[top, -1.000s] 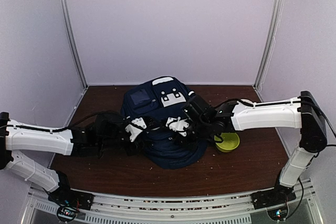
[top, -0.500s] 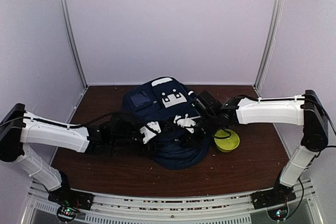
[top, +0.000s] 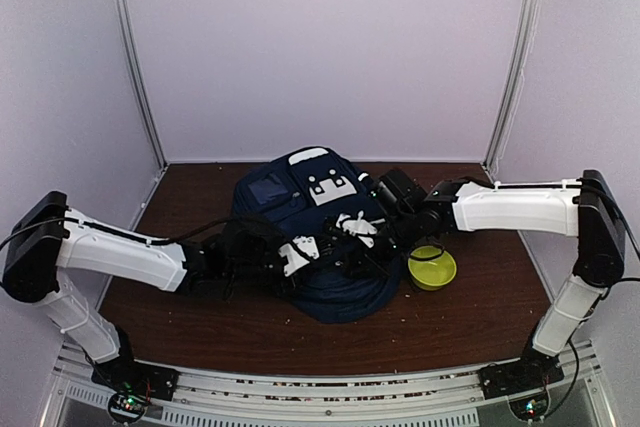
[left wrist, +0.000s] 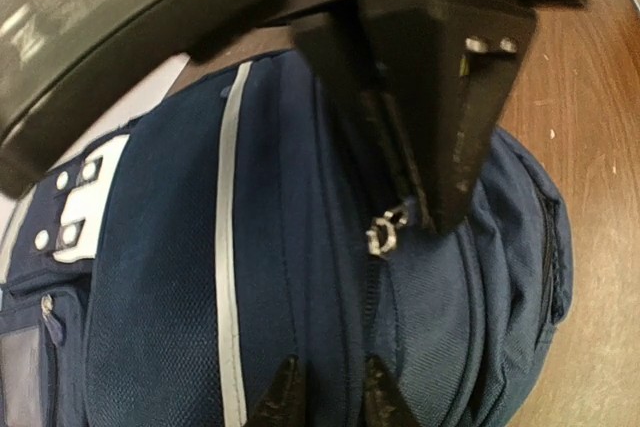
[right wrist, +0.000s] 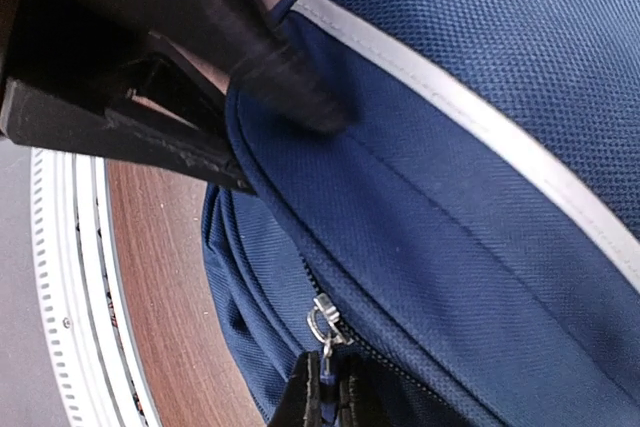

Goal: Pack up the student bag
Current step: Hold the upper front pocket of the student bag, then zip the upper front pocket of the student bag.

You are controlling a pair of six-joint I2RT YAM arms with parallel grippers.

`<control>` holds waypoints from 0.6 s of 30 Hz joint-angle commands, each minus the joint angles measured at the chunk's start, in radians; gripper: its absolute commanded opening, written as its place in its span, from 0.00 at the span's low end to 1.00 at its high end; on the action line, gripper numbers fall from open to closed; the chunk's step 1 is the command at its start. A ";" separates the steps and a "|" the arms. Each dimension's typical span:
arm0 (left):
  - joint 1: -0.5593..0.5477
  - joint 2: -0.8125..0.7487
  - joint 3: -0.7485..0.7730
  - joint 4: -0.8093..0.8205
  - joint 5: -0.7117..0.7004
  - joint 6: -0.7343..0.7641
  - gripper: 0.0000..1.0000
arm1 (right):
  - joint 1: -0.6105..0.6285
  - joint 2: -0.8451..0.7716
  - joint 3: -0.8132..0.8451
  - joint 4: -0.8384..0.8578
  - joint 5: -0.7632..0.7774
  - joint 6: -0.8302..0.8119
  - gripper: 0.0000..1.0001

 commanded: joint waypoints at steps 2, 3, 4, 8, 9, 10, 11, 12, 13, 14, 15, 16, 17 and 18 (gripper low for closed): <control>0.002 -0.027 0.022 -0.001 -0.086 0.015 0.10 | -0.049 -0.014 0.015 -0.074 -0.023 -0.001 0.00; 0.002 -0.037 0.017 -0.013 -0.098 0.019 0.07 | -0.069 -0.019 0.011 -0.087 -0.014 -0.008 0.00; 0.002 -0.048 0.010 -0.022 -0.106 0.020 0.03 | -0.090 -0.023 0.005 -0.100 -0.006 -0.017 0.00; 0.004 -0.092 -0.026 -0.044 -0.141 0.016 0.00 | -0.174 -0.047 -0.023 -0.132 0.021 -0.057 0.00; 0.005 -0.101 -0.034 -0.050 -0.149 0.013 0.00 | -0.191 -0.050 -0.029 -0.139 0.026 -0.066 0.00; 0.005 -0.111 -0.044 -0.056 -0.158 0.009 0.00 | -0.206 -0.053 -0.035 -0.144 0.032 -0.074 0.00; 0.007 -0.120 -0.051 -0.062 -0.168 0.002 0.00 | -0.219 -0.056 -0.039 -0.149 0.036 -0.083 0.00; 0.009 -0.129 -0.061 -0.064 -0.176 -0.006 0.00 | -0.233 -0.057 -0.043 -0.153 0.040 -0.087 0.00; 0.012 -0.140 -0.071 -0.066 -0.181 -0.016 0.00 | -0.244 -0.056 -0.045 -0.155 0.045 -0.092 0.00; 0.018 -0.154 -0.081 -0.070 -0.181 -0.025 0.00 | -0.256 -0.054 -0.045 -0.158 0.050 -0.098 0.00; 0.025 -0.170 -0.091 -0.071 -0.179 -0.037 0.00 | -0.267 -0.052 -0.043 -0.161 0.055 -0.101 0.00; 0.031 -0.185 -0.100 -0.073 -0.179 -0.046 0.00 | -0.277 -0.050 -0.041 -0.161 0.059 -0.105 0.00; 0.038 -0.200 -0.109 -0.077 -0.179 -0.052 0.00 | -0.288 -0.046 -0.040 -0.162 0.065 -0.110 0.00; 0.043 -0.220 -0.117 -0.085 -0.184 -0.056 0.00 | -0.297 -0.041 -0.038 -0.162 0.071 -0.116 0.00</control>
